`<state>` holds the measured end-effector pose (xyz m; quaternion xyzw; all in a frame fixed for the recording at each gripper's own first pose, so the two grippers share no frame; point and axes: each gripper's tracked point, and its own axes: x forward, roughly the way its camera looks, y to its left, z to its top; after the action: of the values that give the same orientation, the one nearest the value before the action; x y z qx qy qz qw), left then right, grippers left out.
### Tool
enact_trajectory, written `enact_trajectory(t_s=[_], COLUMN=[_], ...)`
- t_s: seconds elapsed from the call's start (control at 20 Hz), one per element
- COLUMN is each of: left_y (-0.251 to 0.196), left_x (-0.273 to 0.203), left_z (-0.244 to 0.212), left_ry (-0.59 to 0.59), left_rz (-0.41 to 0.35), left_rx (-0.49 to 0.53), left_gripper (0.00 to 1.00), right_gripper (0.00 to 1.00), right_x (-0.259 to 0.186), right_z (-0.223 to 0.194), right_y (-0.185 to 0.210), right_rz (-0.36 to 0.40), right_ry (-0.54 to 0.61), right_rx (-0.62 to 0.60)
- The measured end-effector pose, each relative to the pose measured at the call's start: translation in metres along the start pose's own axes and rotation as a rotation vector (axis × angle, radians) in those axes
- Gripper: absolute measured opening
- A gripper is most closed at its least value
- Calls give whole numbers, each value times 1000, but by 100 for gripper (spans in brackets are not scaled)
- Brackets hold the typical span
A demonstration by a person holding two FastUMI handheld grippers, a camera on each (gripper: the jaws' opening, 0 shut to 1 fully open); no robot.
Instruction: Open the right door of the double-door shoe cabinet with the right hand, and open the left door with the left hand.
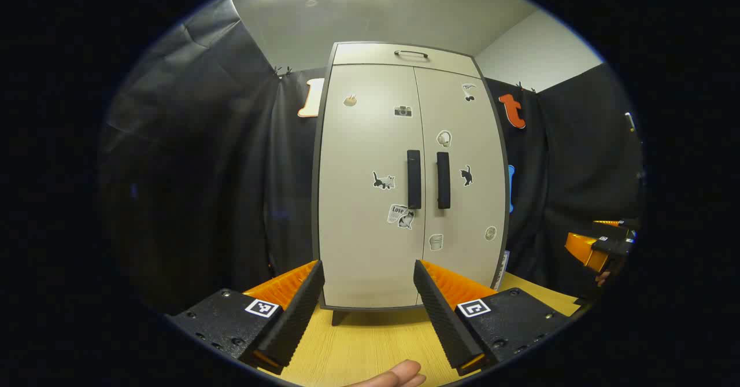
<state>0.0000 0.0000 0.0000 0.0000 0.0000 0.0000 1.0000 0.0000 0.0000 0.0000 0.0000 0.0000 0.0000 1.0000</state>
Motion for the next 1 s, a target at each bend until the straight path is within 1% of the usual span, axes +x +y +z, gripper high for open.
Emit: enact_trajectory(t_s=[0.05, 0.1, 0.15, 0.2, 0.25, 0.35, 0.4, 0.45, 0.5, 0.65, 0.95, 1.0], left_y=[0, 0, -1, -1, -4, -10, -12, -14, -17, -21, -31, -31], left_x=[0, 1, 0, -1, -2, -3, -2, 0, 2, 7, 14, 14], left_z=[1, 4, 5, 4, 3, 0, -2, -4, -4, -5, -12, -13], left_ry=[-5, -11, -12, -11, -10, -5, -1, 5, 9, 10, 24, 25], left_rz=[2, 4, 6, 6, 0, -24, -27, -30, -33, -35, -52, -56], left_rx=[3, 3, 3, 2, -4, -22, -31, -34, -30, -25, -23, -22], left_gripper=[94, 96, 96, 96, 96, 96, 96, 96, 96, 96, 96, 96], right_gripper=[94, 94, 98, 99, 94, 94, 98, 94, 98, 98, 98, 94], right_x=[1, 1, 1, 1, 1, 1, -1, -3, -3, -4, 3, 5], right_z=[0, -2, -1, 0, 2, 3, 5, 5, 5, 2, -2, -3], right_y=[1, 1, 2, 2, 1, -5, -9, -13, -18, -30, -34, -31], right_rz=[2, 7, 13, 17, 16, 11, 7, 1, -4, -22, -14, -9], right_ry=[4, 5, 4, 2, 0, 3, 1, 1, 2, 5, 15, 16], right_rx=[0, 1, 3, 7, 16, 34, 47, 52, 49, 34, 44, 43])
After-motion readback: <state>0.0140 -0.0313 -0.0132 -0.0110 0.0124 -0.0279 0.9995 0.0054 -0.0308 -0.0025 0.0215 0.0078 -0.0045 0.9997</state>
